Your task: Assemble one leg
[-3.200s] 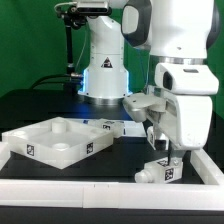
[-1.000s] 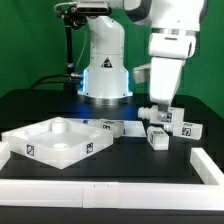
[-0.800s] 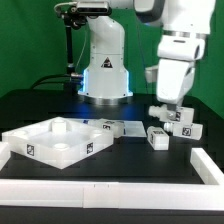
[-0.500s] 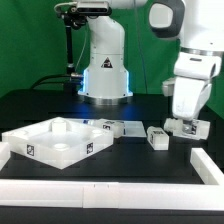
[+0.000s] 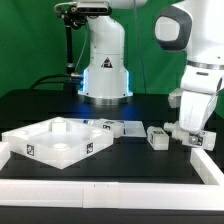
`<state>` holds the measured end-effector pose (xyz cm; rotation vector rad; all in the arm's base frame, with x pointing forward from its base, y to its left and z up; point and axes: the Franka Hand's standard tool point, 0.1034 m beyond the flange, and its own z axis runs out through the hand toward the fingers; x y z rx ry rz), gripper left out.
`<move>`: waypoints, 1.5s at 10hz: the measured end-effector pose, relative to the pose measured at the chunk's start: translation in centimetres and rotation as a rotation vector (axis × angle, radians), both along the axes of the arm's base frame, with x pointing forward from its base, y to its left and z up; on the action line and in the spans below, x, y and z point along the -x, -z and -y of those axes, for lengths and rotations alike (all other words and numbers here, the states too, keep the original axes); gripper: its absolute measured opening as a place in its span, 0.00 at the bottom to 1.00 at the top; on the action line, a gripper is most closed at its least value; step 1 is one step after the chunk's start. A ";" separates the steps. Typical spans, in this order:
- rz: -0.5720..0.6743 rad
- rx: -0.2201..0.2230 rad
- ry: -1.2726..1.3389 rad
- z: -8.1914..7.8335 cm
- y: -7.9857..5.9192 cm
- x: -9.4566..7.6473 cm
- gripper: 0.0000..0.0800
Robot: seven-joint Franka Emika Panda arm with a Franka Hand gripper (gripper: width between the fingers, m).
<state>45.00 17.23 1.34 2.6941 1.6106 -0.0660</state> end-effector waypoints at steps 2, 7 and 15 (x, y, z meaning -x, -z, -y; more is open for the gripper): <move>-0.005 0.002 0.003 0.4 0.2 0.1 0.35; -0.023 0.028 0.003 1.0 -1.0 0.1 0.77; -0.046 0.049 -0.063 10.8 -7.2 -1.5 0.81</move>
Offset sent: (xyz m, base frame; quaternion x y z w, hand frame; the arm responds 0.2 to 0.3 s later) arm 0.0000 0.0000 0.0000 0.0000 0.0000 0.0000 1.0000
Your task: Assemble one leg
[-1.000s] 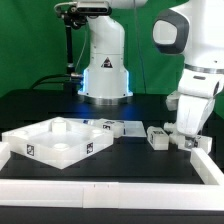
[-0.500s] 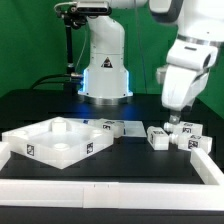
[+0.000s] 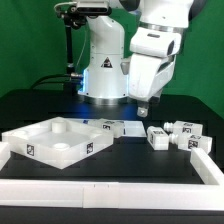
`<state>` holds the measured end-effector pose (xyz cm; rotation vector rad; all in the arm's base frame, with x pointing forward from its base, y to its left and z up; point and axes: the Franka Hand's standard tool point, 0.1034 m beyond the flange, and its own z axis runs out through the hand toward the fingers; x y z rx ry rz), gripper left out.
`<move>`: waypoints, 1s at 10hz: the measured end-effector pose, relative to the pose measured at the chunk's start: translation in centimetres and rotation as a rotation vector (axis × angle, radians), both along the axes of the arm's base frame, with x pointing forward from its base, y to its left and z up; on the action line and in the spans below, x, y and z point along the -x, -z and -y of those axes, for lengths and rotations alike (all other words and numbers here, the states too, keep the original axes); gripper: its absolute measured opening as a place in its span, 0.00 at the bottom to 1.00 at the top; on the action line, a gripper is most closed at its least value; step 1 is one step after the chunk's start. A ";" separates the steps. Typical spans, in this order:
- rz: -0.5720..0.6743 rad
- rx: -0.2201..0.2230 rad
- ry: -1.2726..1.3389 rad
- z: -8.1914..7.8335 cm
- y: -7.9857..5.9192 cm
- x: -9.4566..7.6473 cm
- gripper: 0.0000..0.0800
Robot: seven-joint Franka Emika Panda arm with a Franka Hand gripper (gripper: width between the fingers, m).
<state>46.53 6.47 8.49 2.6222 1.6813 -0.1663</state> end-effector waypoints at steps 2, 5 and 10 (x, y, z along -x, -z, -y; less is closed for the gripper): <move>-0.001 0.000 0.002 0.1 0.1 0.0 0.81; -0.019 -0.007 0.048 4.6 -0.4 -0.1 0.81; -0.046 -0.002 0.083 10.4 0.3 0.6 0.81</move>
Offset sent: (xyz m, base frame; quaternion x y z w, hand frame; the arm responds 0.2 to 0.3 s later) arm -0.0118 -0.0597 -0.0049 0.0668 0.0177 0.0759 0.9947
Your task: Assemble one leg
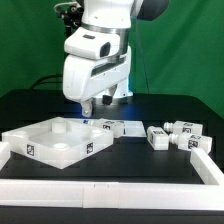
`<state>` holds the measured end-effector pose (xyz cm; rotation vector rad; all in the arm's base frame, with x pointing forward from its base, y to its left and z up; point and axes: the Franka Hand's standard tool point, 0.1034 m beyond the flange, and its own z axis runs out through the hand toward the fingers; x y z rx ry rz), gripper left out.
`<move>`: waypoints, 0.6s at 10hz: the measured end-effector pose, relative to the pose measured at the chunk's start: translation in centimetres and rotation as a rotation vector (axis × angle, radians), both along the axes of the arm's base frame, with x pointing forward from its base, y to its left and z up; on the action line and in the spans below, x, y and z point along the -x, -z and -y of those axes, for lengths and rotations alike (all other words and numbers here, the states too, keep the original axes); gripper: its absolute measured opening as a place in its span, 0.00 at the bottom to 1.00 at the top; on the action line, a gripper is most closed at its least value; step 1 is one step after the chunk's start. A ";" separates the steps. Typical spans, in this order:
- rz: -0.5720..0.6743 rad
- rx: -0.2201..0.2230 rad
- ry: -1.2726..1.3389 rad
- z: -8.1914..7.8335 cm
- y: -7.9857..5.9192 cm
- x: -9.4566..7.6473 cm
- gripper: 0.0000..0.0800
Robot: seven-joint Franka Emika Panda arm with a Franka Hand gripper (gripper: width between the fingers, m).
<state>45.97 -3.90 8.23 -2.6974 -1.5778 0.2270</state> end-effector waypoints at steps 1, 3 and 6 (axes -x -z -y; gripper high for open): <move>0.000 0.000 0.001 0.0 0.0 0.0 0.81; 0.068 -0.033 0.111 1.5 -0.2 -0.3 0.81; 0.112 -0.034 0.181 5.2 1.3 1.7 0.81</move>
Offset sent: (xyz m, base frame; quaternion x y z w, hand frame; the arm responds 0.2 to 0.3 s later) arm -0.0198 -0.0616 -0.0124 -0.0201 0.0828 0.1141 0.9898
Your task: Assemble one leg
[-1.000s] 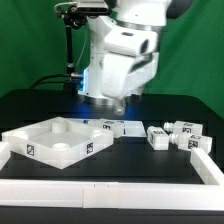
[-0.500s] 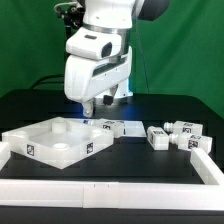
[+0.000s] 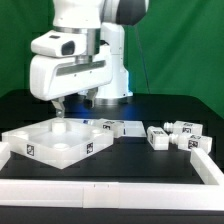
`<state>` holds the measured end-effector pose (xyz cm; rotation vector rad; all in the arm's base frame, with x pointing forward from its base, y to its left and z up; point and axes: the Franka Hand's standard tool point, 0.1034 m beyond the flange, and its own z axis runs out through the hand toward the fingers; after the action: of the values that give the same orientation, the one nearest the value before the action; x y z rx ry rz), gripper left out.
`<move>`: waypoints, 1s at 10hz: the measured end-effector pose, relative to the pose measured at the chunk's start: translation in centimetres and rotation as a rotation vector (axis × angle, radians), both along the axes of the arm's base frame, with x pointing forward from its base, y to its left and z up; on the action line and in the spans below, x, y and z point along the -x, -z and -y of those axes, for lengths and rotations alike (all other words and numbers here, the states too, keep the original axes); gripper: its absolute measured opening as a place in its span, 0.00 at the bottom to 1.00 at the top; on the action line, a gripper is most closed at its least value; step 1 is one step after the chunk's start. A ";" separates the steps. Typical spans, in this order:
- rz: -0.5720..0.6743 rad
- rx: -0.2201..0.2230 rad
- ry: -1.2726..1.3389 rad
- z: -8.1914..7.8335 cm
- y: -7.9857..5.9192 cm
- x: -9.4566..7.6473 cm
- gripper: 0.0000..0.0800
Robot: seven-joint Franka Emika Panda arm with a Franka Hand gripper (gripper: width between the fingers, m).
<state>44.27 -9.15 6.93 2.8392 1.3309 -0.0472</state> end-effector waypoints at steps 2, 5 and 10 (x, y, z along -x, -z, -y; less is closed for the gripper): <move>-0.007 -0.003 -0.004 -0.4 1.2 1.1 0.81; -0.031 -0.010 -0.011 -0.9 3.0 2.1 0.81; -0.039 -0.014 -0.009 -1.3 4.5 2.6 0.81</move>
Offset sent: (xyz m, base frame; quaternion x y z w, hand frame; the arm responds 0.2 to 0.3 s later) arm -0.0156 0.0134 -0.0204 -0.0009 0.0073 -0.0159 0.9998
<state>41.68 -7.88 2.42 2.8582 1.3570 -0.0944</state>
